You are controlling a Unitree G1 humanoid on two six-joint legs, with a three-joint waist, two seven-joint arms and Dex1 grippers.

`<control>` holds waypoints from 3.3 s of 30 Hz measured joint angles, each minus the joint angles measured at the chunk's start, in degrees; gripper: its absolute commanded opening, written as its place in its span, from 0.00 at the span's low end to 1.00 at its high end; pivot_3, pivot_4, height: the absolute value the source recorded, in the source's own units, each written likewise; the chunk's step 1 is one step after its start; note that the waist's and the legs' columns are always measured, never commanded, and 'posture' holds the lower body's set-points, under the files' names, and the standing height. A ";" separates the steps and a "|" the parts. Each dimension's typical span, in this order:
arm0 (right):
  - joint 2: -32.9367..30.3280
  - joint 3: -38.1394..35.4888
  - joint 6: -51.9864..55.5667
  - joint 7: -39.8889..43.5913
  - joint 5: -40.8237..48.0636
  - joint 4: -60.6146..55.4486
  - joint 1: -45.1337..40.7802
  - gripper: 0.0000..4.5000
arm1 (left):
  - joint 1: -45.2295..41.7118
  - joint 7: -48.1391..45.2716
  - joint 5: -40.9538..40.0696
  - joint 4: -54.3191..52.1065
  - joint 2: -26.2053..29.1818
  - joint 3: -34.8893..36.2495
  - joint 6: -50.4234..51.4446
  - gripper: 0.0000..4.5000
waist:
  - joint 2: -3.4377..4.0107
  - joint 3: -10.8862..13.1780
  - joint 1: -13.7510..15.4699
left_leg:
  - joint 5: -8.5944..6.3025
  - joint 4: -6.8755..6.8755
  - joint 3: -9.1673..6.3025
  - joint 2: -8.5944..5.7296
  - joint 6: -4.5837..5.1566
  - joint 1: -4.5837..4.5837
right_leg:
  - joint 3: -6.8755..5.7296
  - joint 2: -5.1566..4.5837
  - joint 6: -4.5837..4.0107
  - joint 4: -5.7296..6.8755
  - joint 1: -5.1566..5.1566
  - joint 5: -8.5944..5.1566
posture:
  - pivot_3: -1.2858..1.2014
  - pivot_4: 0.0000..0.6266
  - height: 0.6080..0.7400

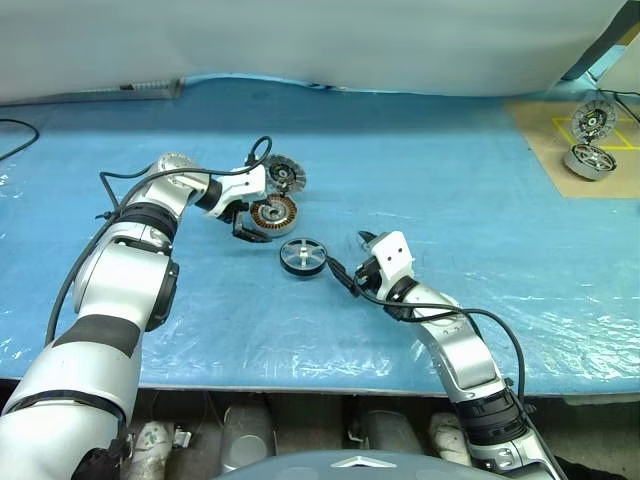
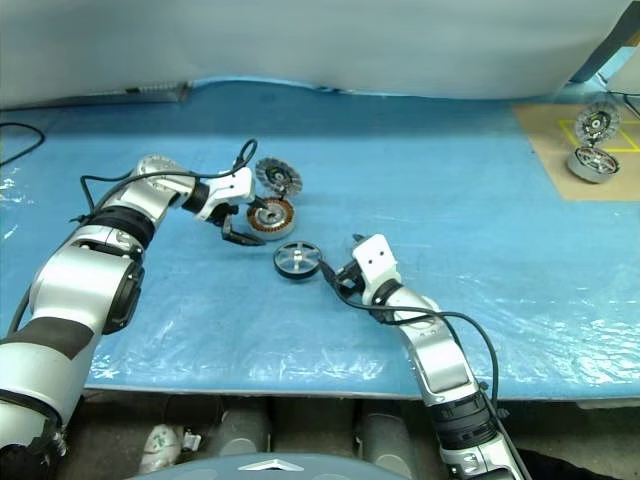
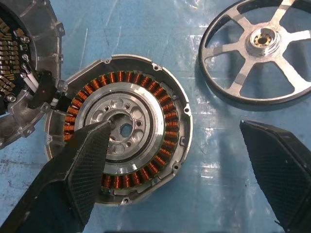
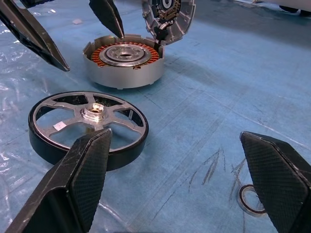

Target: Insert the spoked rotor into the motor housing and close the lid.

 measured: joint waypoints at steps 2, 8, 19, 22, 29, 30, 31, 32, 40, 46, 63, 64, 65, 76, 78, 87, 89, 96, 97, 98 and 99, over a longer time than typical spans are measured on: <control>0.13 0.00 0.00 -0.07 -0.10 -0.07 0.12 0.99 | 0.29 0.20 0.63 0.09 0.00 -0.43 -0.32 1.00 | 0.00 0.00 0.10 | 0.00 0.00 0.00 0.00 0.00 0.00 | 0.00 0.00 0.00 0.00 0.00 0.00 | 0.52 0.24 1.00; 0.32 0.00 0.00 -0.75 -0.23 -0.38 0.32 0.99 | 0.98 1.60 1.82 0.74 -0.01 -0.78 -1.07 1.00 | -0.02 0.01 0.47 | 0.00 0.00 0.00 0.00 0.00 0.00 | 0.00 -0.01 0.00 0.00 0.00 0.00 | 0.52 0.24 1.00; 0.35 -0.01 0.00 -1.07 -0.28 -0.99 1.37 0.99 | 1.02 4.19 2.78 0.92 -0.67 -0.78 -1.74 1.00 | -0.02 0.02 0.54 | 0.00 0.01 -0.01 -0.01 0.00 0.00 | -0.01 -0.02 0.01 0.00 0.02 0.00 | 0.52 0.24 1.00; 0.38 -0.01 0.00 -1.08 -0.31 -0.99 1.37 0.99 | 0.69 3.82 2.74 0.93 -0.89 -0.64 -1.74 1.00 | -0.03 0.02 0.54 | 0.00 0.00 -0.01 -0.01 0.00 0.00 | -0.01 -0.02 0.01 0.00 0.02 0.00 | 0.52 0.24 1.00; 0.63 0.00 0.00 -1.09 -0.39 -0.99 1.37 0.99 | -0.66 3.39 2.54 0.92 -1.64 -0.43 -1.76 1.00 | -0.04 0.03 0.48 | 0.00 0.00 -0.01 -0.01 0.00 0.01 | -0.01 -0.02 0.01 0.00 0.02 0.00 | 0.52 0.24 1.00; 0.66 0.00 0.00 -1.09 -0.41 -0.99 1.37 0.99 | -0.80 3.47 2.55 0.92 -1.64 -0.43 -1.78 1.00 | -0.04 0.03 0.48 | 0.00 0.00 -0.01 -0.01 0.00 0.01 | -0.01 -0.02 0.01 0.00 0.02 0.00 | 0.52 0.24 1.00; 0.72 0.01 0.00 -1.09 -0.42 -0.99 1.38 0.99 | -0.82 3.60 2.56 0.92 -1.65 -0.44 -1.79 1.00 | -0.04 0.03 0.48 | 0.00 0.00 -0.01 -0.01 0.00 0.01 | -0.01 -0.02 0.01 0.00 0.02 0.00 | 0.52 0.24 1.00; 0.78 0.02 0.00 -1.10 -0.44 -0.99 1.38 0.99 | -0.82 3.70 2.60 0.93 -1.65 -0.48 -1.80 1.00 | -0.05 0.03 0.48 | 0.00 -0.01 -0.01 -0.01 0.00 0.01 | -0.01 -0.02 0.01 0.00 0.02 0.00 | 0.52 0.24 1.00; 1.04 0.06 0.00 -1.47 -0.84 -1.00 2.25 0.99 | 0.03 6.02 3.85 0.99 -2.23 -1.24 -2.57 1.00 | -0.05 0.03 0.51 | 0.00 -0.01 -0.01 -0.01 0.00 0.00 | -0.01 -0.02 0.01 -0.01 0.02 0.01 | 0.52 0.24 1.00; 1.03 0.02 0.01 -2.27 -1.09 -1.35 2.54 0.99 | 0.72 8.87 5.46 1.30 -3.09 -2.20 -3.38 1.00 | -0.07 0.04 0.49 | 0.00 -0.01 -0.01 -0.01 0.00 0.01 | -0.01 -0.02 0.02 -0.01 0.02 0.01 | 0.52 0.24 1.00; 1.03 0.01 0.11 -3.06 -1.10 -2.69 3.42 1.00 | 0.83 14.22 8.57 1.02 -3.84 -4.84 -3.52 0.87 | -0.06 0.04 0.50 | 0.00 0.01 -0.01 -0.02 0.00 0.11 | 0.00 -0.04 -0.03 0.01 0.27 -0.02 | 0.52 0.24 1.00; 1.03 0.01 0.11 -3.11 -1.10 -2.69 3.42 1.00 | 0.83 14.41 8.64 1.03 -3.85 -4.94 -3.42 0.80 | -0.06 0.04 0.49 | 0.00 0.01 -0.01 -0.01 0.00 0.12 | 0.00 -0.04 -0.03 0.00 0.27 -0.03 | 0.52 0.24 1.00; 1.03 0.02 0.11 -3.15 -1.10 -2.69 3.42 1.00 | 0.83 14.63 8.65 0.99 -3.87 -4.99 -3.39 0.73 | -0.07 0.04 0.48 | 0.00 0.01 -0.01 -0.01 0.00 0.11 | 0.00 -0.03 -0.04 0.00 0.27 -0.03 | 0.52 0.24 1.00; 1.07 0.05 0.11 -3.14 -1.10 -2.69 3.41 1.00 | 0.63 13.40 8.47 0.42 -3.21 -4.97 -2.72 0.50 | -0.03 0.02 0.41 | 0.00 -0.06 -0.01 -0.04 0.00 0.15 | 0.02 -0.05 -0.13 -0.04 0.29 -0.09 | 0.52 0.24 1.00; 1.11 0.05 0.11 -3.08 -1.09 -2.69 3.37 1.00 | 0.62 12.96 8.44 0.33 -3.04 -4.98 -2.78 0.50 | -0.03 0.02 0.37 | 0.00 -0.09 -0.01 -0.04 0.00 0.14 | 0.02 -0.04 -0.12 -0.07 0.29 -0.08 | 0.52 0.24 1.00; 1.52 0.11 0.11 -2.20 -1.09 -2.42 2.32 1.00 | -0.72 12.42 8.40 0.90 -3.46 -4.81 -1.48 0.48 | -0.05 0.03 0.50 | 0.00 -0.08 -0.01 -0.04 0.00 0.14 | 0.01 -0.06 -0.16 -0.08 0.28 -0.11 | 0.52 0.24 1.00; 1.59 0.10 0.11 -2.19 -1.10 -2.30 2.30 1.00 | -1.31 12.70 8.44 1.29 -3.98 -4.81 -0.48 0.48 | -0.05 0.04 0.54 | 0.00 -0.08 -0.01 -0.05 0.00 0.14 | 0.00 -0.06 -0.14 -0.08 0.25 -0.09 | 0.52 0.24 1.00; 1.57 -0.02 0.09 -2.28 -1.09 -2.29 2.46 1.00 | -3.74 15.49 9.50 2.22 -7.31 -5.13 3.43 0.48 | -0.16 0.16 0.58 | 0.00 -0.08 -0.04 -0.05 0.00 0.08 | -0.05 -0.06 0.03 -0.14 0.18 0.01 | 0.52 0.24 1.00; 1.56 -0.03 0.09 -2.30 -1.09 -2.29 2.53 1.00 | -3.97 15.48 9.50 2.22 -7.79 -5.13 3.61 0.48 | -0.18 0.19 0.59 | 0.00 -0.09 -0.04 -0.05 0.00 0.06 | -0.05 -0.06 0.03 -0.15 0.16 0.01 | 0.52 0.24 1.00; 1.56 -0.03 0.09 -2.31 -1.09 -2.29 2.57 1.00 | -4.13 15.49 9.49 2.22 -8.26 -5.13 3.86 0.48 | -0.21 0.22 0.59 | 0.00 -0.09 -0.04 -0.05 0.00 0.05 | -0.05 -0.06 0.03 -0.15 0.15 0.01 | 0.52 0.24 1.00; 1.55 -0.09 0.08 -2.36 -1.09 -2.29 2.64 1.00 | -4.34 15.50 9.52 2.22 -8.80 -5.14 4.22 0.48 | -0.22 0.23 0.59 | 0.00 -0.11 -0.04 -0.05 0.00 0.05 | -0.05 -0.05 0.03 -0.15 0.15 0.01 | 0.52 0.24 1.00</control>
